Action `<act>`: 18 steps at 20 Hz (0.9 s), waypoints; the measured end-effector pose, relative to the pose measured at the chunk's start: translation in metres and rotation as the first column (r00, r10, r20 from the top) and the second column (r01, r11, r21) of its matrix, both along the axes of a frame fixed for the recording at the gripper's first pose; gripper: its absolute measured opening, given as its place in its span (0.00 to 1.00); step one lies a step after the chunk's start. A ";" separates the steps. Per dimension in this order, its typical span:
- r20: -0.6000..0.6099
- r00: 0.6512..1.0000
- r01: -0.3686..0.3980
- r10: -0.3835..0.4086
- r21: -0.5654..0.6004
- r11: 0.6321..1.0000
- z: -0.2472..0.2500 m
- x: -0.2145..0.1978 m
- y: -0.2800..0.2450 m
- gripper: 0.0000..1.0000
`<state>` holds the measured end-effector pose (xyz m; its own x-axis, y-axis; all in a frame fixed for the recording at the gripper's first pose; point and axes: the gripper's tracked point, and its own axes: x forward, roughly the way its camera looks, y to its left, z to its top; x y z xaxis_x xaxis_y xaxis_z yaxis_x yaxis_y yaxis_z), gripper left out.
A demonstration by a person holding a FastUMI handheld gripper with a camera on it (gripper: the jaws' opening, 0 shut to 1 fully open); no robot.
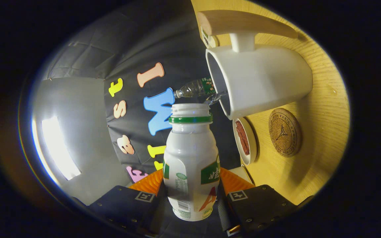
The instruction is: Take the bottle from table, then pour the juice into the cup, finally place the bottle on the coaster
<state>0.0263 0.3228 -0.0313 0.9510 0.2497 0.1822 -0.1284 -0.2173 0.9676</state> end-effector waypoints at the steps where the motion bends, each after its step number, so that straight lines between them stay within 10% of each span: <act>1: 0.001 1.000 0.000 0.000 0.001 1.000 0.000 -0.001 -0.001 0.66; 18: 0.000 0.999 0.032 -0.032 0.066 0.997 0.004 -0.001 -0.007 0.66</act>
<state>0.0254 0.3160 -0.0276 0.9581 0.2066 0.1982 -0.1371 -0.2767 0.9511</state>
